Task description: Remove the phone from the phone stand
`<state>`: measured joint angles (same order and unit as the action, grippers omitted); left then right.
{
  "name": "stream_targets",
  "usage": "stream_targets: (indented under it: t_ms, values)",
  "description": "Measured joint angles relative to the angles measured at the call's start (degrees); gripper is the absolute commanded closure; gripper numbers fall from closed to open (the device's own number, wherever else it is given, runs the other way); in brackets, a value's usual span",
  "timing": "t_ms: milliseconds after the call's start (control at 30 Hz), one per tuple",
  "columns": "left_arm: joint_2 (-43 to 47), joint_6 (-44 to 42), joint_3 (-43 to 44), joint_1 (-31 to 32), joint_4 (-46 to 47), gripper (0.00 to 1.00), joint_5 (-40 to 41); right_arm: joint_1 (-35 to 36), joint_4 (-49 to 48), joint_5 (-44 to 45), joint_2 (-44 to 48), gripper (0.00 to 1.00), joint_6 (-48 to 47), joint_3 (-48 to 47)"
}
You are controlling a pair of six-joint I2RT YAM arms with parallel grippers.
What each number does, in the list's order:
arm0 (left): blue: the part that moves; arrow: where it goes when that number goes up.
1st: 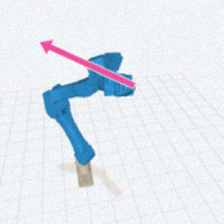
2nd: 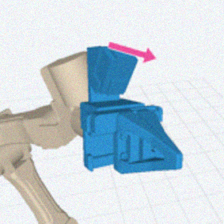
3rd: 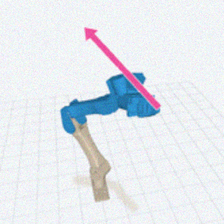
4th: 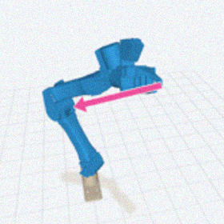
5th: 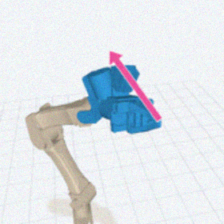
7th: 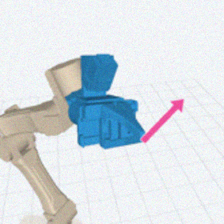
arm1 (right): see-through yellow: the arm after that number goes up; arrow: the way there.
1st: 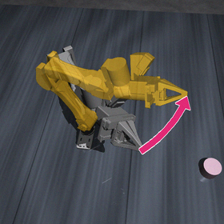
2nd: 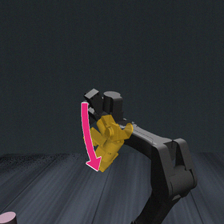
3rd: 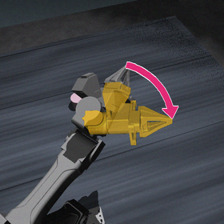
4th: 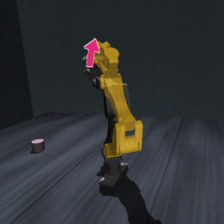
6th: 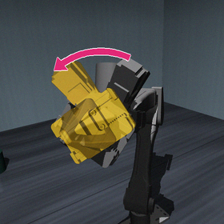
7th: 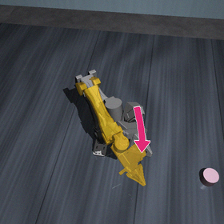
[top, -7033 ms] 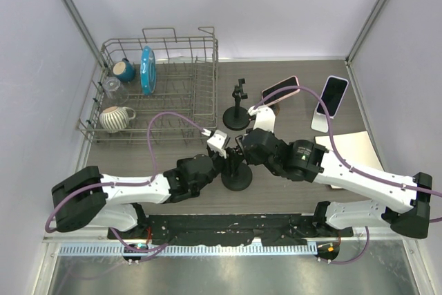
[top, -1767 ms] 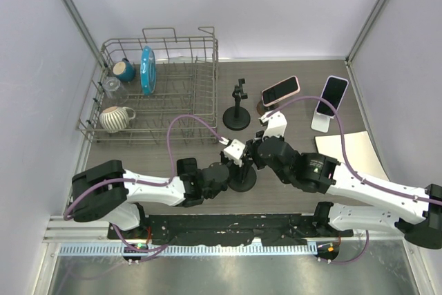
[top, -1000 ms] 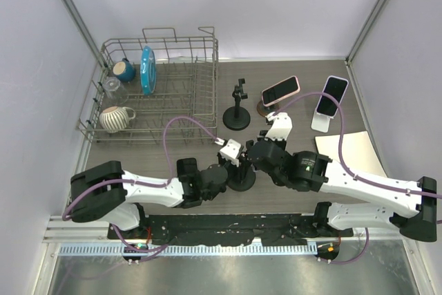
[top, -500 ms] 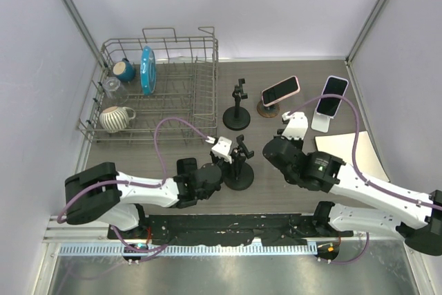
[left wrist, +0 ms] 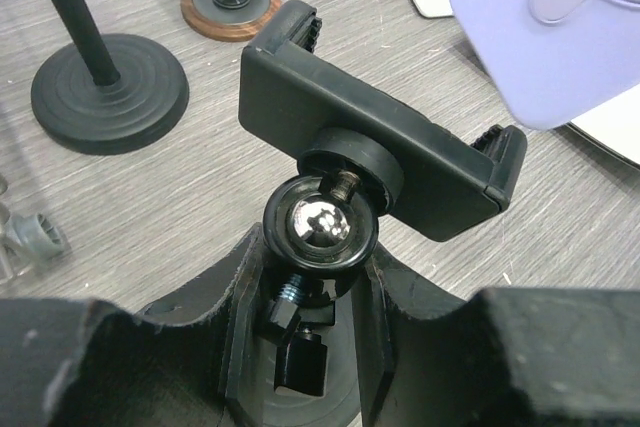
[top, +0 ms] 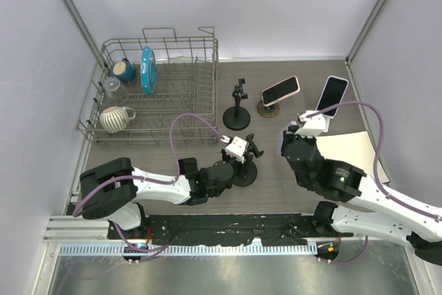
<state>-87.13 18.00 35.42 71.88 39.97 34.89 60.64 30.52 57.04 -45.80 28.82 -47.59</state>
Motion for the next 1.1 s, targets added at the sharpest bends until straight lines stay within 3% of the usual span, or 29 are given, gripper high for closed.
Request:
stream_targets:
  t_ms: [233, 733, 833, 1033, 1100]
  values:
    - [-6.2, -3.0, 5.3, -2.8, 1.9, 1.00, -1.7, 0.0, -0.3, 0.6, 10.3, 0.99, -0.9, 4.6]
    - [-20.3, -9.4, 22.5, -16.8, 0.3, 0.92, -7.1, 0.0, 1.6, 0.8, 14.8, 0.99, -1.8, 5.2]
    - [-22.0, -9.7, 25.2, -18.3, -0.5, 0.86, -8.0, 0.0, 1.7, 1.0, 15.0, 0.99, -1.9, 5.3]
    - [-22.1, -9.7, 25.6, -19.0, -1.4, 0.48, -10.0, 0.0, 2.5, 1.4, 15.3, 0.99, -2.0, 5.4]
    - [-21.4, -9.7, 23.8, -19.0, -2.5, 0.41, -10.7, 0.0, 2.7, 1.5, 15.6, 0.99, -2.0, 5.4]
